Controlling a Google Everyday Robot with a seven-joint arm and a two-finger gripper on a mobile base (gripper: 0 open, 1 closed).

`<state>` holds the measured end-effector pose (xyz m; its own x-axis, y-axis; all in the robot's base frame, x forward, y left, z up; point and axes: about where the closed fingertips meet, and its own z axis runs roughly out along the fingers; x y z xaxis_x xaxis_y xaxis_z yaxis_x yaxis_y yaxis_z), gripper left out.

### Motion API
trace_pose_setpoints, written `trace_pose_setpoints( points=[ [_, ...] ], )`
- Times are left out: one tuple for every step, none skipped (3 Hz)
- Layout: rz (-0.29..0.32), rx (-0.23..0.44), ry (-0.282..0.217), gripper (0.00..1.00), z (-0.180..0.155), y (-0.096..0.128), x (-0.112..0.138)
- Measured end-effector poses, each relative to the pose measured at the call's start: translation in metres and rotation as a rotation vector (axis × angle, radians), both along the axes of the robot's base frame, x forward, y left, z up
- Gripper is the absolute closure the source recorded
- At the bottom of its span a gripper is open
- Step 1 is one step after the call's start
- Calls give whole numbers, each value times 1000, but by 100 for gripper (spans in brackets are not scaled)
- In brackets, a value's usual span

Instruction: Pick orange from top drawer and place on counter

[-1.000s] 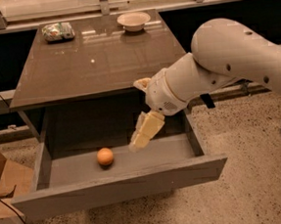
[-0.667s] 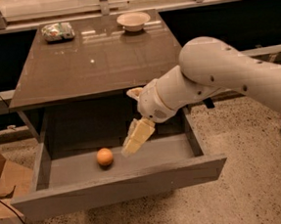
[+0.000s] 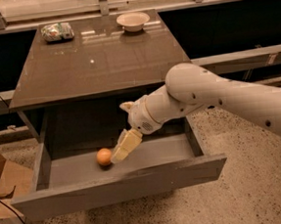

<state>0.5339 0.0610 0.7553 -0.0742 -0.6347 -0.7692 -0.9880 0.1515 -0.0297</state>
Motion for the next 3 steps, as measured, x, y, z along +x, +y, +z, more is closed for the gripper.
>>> trace_pose_setpoints(
  points=[
    [-3, 2, 1, 0, -2, 0, 1],
    [-1, -21, 15, 0, -9, 5, 1],
    [-18, -4, 29, 0, -24, 14, 5]
  ],
)
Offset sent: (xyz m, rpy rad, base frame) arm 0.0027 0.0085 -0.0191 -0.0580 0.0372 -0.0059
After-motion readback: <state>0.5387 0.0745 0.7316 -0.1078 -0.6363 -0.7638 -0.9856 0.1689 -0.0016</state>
